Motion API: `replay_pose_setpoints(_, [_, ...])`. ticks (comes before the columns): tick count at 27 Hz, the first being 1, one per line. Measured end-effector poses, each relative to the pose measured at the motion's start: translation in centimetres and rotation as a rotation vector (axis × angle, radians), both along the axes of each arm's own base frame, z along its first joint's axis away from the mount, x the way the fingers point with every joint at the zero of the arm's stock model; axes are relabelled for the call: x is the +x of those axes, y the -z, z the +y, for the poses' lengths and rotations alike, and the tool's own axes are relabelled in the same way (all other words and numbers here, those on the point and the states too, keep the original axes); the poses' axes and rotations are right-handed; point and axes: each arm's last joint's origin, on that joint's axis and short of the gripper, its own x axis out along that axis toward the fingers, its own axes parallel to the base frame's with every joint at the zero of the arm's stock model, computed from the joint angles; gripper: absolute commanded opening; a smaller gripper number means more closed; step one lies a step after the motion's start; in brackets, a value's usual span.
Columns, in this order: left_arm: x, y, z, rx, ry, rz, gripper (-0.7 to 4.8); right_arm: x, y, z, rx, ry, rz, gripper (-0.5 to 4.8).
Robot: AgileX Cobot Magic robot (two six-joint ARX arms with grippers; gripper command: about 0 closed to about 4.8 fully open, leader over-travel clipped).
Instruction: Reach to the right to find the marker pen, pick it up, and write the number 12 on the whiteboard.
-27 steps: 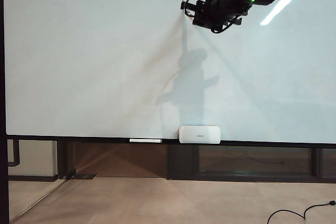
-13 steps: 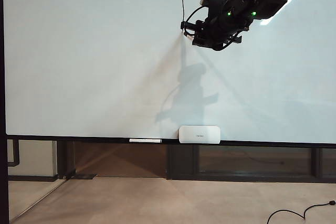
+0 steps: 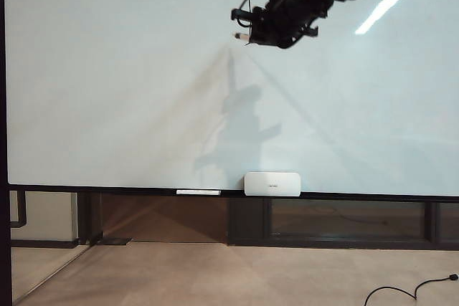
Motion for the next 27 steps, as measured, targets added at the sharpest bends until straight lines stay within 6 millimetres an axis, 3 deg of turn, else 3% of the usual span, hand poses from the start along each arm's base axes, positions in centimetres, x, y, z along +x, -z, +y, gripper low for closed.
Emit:
replay_pose_setpoints(4, [0.0,0.0,0.0,0.0,0.0,0.003,-0.05,-1.8,-2.7,0.3,-0.017,0.023,-0.029,-0.05])
replay_pose_setpoints(9, [0.0,0.0,0.0,0.0,0.0,0.005,-0.05,-3.5,-7.5,-2.4,-0.02,0.122,-0.163,-0.05])
replay_pose_setpoints(13, [0.2,0.1,-0.1,-0.001,0.042,0.013,-0.05,-3.0,-8.0,-3.7,-0.021,0.144,-0.168,-0.05])
replay_pose_setpoints(27, [0.7,0.2,-0.2,0.0,0.049,0.016,-0.05,-2.5,-8.0,-5.3,-0.026,0.157,-0.166,-0.05])
